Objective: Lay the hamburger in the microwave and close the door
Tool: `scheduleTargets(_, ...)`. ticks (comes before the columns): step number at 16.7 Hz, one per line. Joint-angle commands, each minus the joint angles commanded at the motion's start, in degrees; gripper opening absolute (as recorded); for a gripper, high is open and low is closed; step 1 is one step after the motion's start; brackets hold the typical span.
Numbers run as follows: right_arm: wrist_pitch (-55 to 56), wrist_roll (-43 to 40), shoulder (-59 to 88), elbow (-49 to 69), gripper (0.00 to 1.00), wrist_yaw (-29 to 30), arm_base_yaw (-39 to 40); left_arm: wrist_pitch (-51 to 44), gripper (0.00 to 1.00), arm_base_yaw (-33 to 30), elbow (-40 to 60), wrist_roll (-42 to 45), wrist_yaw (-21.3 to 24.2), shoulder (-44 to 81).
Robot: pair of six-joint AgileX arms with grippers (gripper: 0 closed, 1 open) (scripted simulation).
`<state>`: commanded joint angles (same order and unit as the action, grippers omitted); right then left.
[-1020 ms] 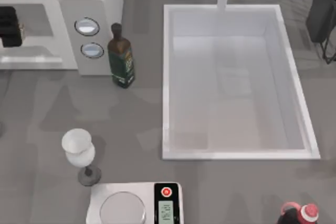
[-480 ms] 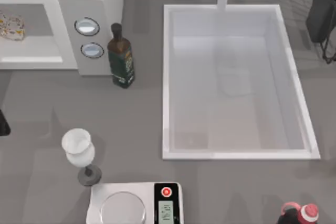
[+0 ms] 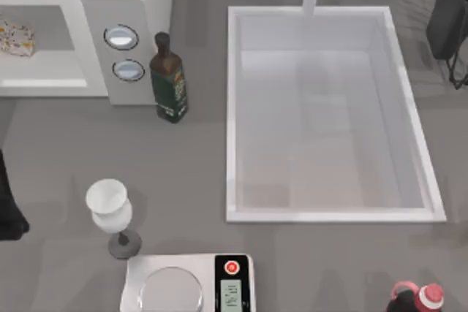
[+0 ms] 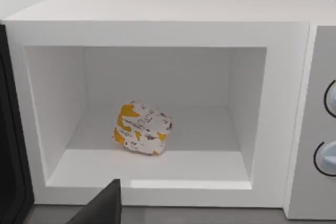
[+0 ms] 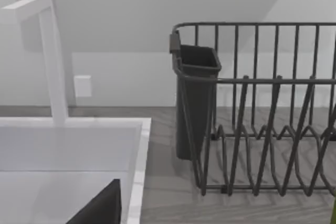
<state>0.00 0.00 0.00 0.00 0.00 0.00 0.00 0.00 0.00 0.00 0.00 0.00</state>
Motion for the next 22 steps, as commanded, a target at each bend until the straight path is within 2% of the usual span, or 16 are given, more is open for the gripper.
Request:
scheduleTargets(4,0.00,0.00,0.00,0.00,1.00,0.00,0.00,0.00,1.00,0.00,0.00,0.00,0.00,0.00)
scheduleTargets(17,0.00,0.00,0.00,0.00,1.00,0.00,0.00,0.00,0.02,0.00,0.00,0.00,0.00,0.00)
scheduleTargets(22,0.00,0.00,0.00,0.00,1.00,0.00,0.00,0.00,0.00,0.00,0.00,0.00,0.00,0.00)
